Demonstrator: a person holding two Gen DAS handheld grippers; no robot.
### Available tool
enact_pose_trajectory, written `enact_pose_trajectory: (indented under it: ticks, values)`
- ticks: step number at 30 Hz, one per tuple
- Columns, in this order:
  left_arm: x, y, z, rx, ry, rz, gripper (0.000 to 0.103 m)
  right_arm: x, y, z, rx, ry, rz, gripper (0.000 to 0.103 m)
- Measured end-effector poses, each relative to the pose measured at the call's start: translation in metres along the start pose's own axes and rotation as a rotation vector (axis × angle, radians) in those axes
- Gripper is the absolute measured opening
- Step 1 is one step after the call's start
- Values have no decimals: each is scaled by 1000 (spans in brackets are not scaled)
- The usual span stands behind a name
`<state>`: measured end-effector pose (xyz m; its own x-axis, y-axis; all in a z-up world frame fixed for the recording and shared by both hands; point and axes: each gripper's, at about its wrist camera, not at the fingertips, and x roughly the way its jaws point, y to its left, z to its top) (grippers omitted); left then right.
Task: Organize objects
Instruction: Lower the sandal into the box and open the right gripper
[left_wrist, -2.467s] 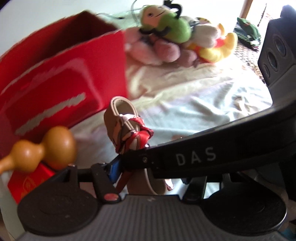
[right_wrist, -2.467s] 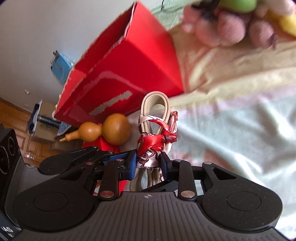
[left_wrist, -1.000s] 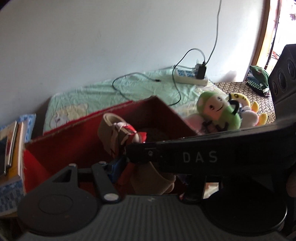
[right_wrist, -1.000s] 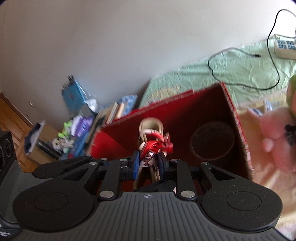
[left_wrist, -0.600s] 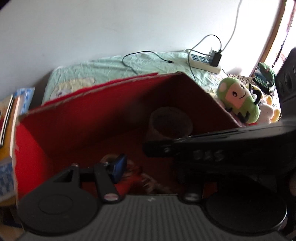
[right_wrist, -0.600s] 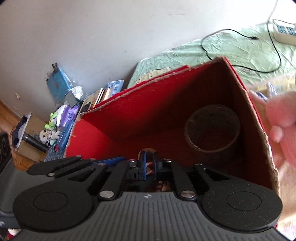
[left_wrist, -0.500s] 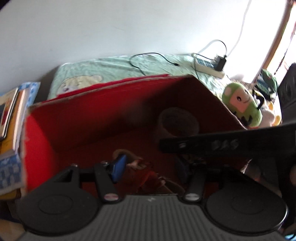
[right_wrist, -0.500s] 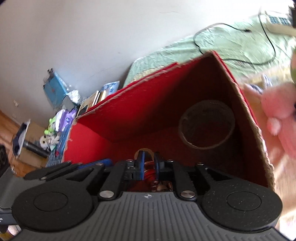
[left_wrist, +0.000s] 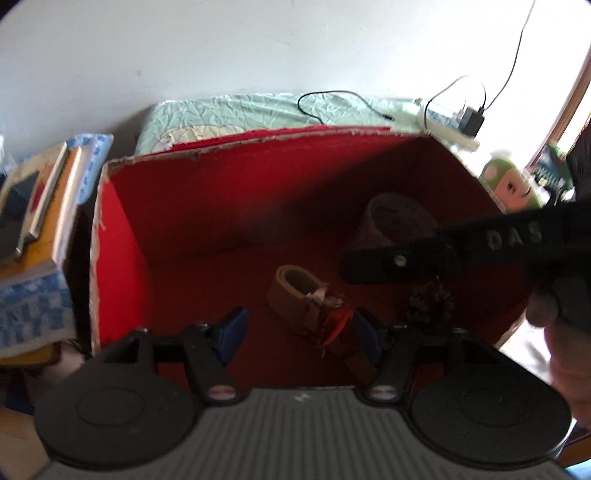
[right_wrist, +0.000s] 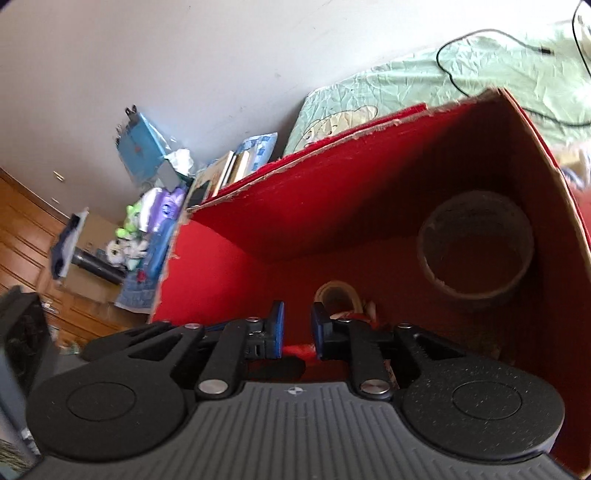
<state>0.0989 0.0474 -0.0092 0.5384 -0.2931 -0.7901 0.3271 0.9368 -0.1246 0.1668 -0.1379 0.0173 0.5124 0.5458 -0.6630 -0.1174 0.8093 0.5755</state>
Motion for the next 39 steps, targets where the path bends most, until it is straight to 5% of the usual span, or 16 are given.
enact_pose_trajectory:
  ticks: [7, 15, 22, 30, 39]
  values:
    - [1, 0, 1, 13, -3, -1, 75, 22, -7, 2, 65, 125, 50, 20]
    - [-3, -8, -2, 44, 1, 9, 76, 48, 10, 5, 43, 320, -24, 26]
    - [-2, -11, 1, 34, 3, 29, 80, 36, -7, -2, 209, 206, -127, 34]
    - [-2, -6, 1, 6, 15, 66, 83, 9, -8, -9, 215, 33, -259, 47]
    - [-8, -9, 5, -16, -1, 79, 85, -19, -18, -13, 212, -11, -205, 48]
